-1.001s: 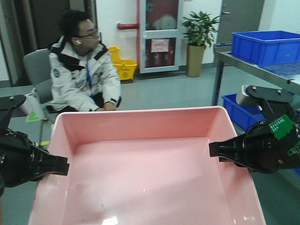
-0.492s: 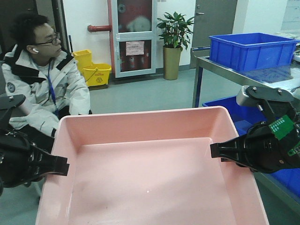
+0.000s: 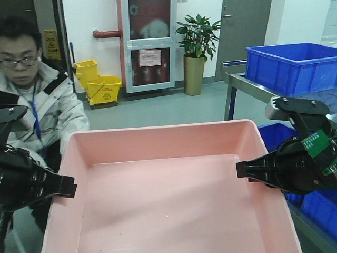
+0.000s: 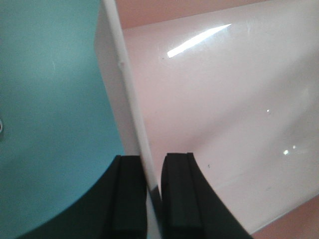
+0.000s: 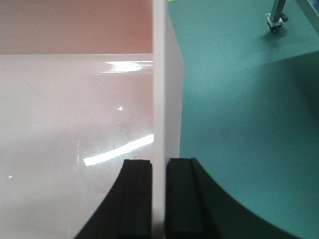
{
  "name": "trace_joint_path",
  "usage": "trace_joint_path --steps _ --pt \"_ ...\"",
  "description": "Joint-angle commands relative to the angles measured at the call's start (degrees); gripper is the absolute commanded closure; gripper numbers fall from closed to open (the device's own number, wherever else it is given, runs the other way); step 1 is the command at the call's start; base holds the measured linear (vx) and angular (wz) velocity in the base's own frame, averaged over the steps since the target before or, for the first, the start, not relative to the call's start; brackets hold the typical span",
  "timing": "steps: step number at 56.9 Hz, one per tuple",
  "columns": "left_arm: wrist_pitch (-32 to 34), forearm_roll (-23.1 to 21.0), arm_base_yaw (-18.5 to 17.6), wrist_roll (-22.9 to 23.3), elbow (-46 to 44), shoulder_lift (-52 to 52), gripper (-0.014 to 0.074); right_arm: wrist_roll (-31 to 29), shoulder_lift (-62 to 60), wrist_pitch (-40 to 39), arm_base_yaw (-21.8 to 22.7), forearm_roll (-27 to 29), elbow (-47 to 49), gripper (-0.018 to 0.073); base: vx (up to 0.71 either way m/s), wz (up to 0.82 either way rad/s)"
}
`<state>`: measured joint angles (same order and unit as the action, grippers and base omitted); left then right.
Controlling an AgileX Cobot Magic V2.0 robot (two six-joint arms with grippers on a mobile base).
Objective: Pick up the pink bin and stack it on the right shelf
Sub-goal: 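Carry the pink bin with both grippers toward the metal table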
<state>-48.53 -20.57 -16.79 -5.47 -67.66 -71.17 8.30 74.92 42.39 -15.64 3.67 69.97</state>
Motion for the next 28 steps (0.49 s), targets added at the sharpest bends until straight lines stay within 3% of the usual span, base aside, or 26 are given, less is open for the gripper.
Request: trace_joint_path --steps 1,14,28 --pt "3.5 0.8 0.1 -1.0 -1.7 1.7 0.0601 -0.4 -2.1 -5.1 0.7 -0.3 1.8 0.0568 0.47 -0.09" --pt "3.5 0.8 0.1 -1.0 -1.7 1.7 0.0601 -0.4 -2.1 -5.1 0.7 -0.3 1.8 0.0568 0.47 -0.25" --pt "3.5 0.8 0.1 -1.0 -1.7 1.7 0.0601 -0.4 -2.1 -5.1 0.7 -0.3 1.8 0.0568 0.46 -0.50"
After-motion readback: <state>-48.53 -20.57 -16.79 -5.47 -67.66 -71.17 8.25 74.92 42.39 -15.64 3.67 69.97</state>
